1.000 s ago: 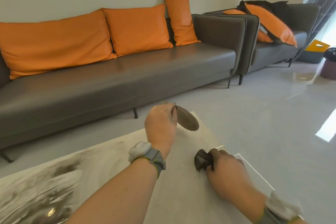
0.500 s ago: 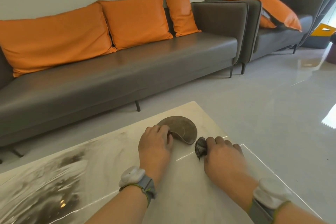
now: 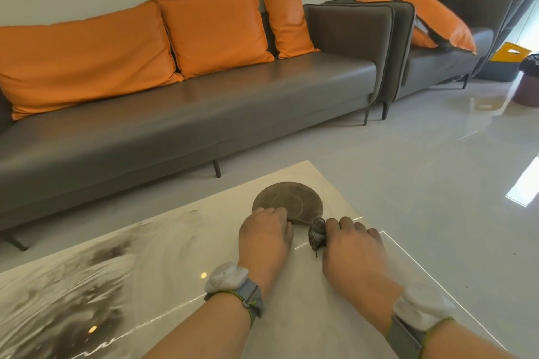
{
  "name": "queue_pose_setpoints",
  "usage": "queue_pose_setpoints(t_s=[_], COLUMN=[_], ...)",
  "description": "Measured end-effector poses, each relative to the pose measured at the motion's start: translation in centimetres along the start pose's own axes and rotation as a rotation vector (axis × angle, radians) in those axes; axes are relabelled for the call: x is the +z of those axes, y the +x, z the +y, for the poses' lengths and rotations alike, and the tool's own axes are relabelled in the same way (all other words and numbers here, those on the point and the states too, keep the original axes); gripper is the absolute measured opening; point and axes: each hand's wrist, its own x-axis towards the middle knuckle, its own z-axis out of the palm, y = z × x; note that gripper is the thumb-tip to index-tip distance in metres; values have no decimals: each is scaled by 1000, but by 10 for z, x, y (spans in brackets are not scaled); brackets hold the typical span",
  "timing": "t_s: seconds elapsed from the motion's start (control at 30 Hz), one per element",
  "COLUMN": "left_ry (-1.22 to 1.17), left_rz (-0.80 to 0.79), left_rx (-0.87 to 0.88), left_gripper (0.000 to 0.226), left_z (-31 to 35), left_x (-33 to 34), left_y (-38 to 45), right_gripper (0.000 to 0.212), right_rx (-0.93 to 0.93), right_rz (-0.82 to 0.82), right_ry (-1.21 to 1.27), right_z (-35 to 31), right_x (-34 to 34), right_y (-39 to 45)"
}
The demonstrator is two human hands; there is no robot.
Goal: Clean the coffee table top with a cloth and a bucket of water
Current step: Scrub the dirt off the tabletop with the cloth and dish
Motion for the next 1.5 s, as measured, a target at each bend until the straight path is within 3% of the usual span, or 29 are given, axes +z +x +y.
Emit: queue_pose_setpoints(t_s=[0.1,0.2,0.3,0.43,0.63,1.03,1.17,1.3,1.4,1.5], left_ry=[72,31,42,44,48,121,84,-41,3,78], left_rz=[-57,-94,-107,-121,-129,-168,-211,-302,-314,-353], left_rx=[48,-18,-16,6,20,115,47,-97,-57,18], left_gripper=[14,19,19,30,25,19,24,33,35,43], left_z=[-2,3,2,-11,-39,-79,-86,-80,-74,-72], left_x=[-3,-14,-33,-53,-85,-154,-182,-196,-197,-198], left_y=[-10,-20,-41,-64,-134,-290,-327,-359,-379,-396], right_gripper=[27,15,6,26,25,25,24,27,34,36], right_rx=[-17,-60,-125,-210,-280,-284,-359,-383,-362,-217], right_rz=[-2,8,-91,-225,-269,-163,-100,-210,-379,-386], right_ry=[-10,-94,-194,-288,-338,-67,-41,-7,162,374], right_z=[-3,-2,-6,-14,-35,-83,-96,-103,-105,-101], right_x=[-5,-12,-35,-55,-69,-84,-93,-115,-137,-153], right_y=[-5,-6,-11,-4,-43,-212,-259,-288,-298,-312])
